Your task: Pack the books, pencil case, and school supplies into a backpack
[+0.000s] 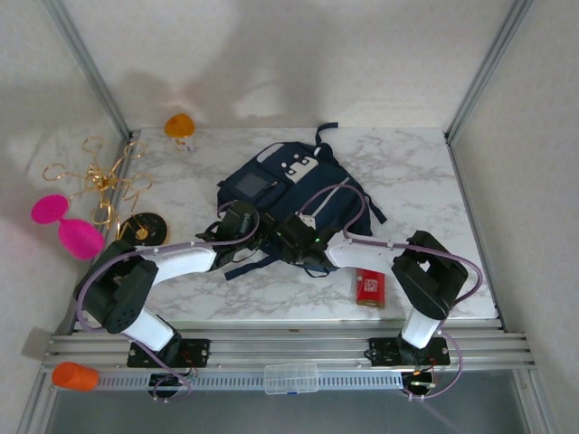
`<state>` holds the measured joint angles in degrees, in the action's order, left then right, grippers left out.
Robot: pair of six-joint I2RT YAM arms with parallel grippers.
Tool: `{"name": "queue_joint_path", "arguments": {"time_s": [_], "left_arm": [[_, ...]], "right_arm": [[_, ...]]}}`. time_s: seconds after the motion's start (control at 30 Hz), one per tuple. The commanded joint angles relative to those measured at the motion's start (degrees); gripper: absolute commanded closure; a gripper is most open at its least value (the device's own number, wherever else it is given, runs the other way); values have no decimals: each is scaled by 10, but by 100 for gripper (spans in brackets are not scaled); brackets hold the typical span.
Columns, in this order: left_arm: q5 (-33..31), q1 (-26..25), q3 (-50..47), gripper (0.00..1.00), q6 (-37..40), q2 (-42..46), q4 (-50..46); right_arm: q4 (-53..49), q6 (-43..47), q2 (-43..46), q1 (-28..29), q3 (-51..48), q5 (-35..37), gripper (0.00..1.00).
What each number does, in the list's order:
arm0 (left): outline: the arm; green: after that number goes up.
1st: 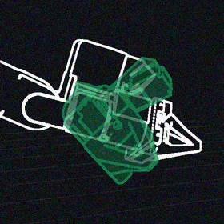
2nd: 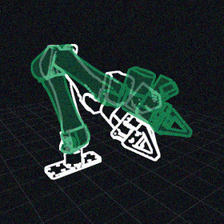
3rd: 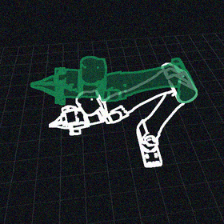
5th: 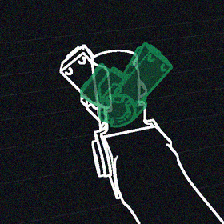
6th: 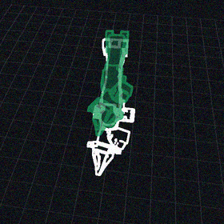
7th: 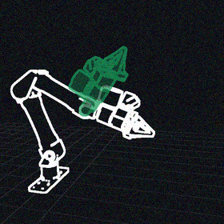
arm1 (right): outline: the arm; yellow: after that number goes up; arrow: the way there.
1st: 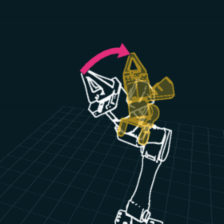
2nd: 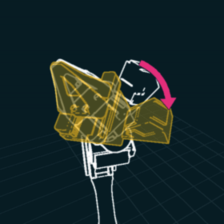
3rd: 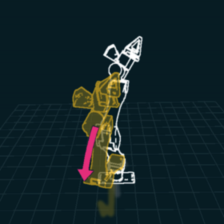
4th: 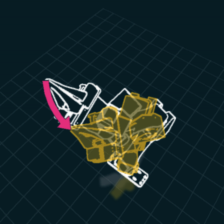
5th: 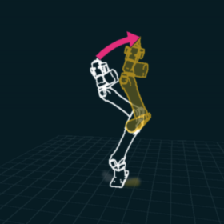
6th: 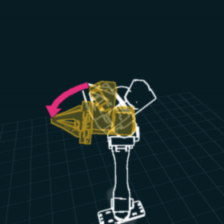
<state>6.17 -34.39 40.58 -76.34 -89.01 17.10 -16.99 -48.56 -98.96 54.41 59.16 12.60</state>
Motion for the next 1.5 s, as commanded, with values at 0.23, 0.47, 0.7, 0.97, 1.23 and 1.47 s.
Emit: {"name": "queue_joint_path", "arguments": {"time_s": [0.23,0.47,0.7,0.97,1.23,1.47], "left_arm": [[-6,6,2,91,2,-27,4],[-16,13,5,91,13,-30,-10],[-40,31,9,92,35,-38,-28],[-37,75,32,92,69,-61,-29],[-26,96,101,92,113,-97,-49],[34,103,146,81,156,-103,-36]], "right_arm": [[72,17,-37,-3,50,82,68],[59,46,-27,-2,43,94,89],[19,55,13,-2,16,86,100],[-39,66,81,-2,-50,76,100],[-103,70,148,-2,-79,107,100],[-55,116,139,-2,-51,36,100]]}}
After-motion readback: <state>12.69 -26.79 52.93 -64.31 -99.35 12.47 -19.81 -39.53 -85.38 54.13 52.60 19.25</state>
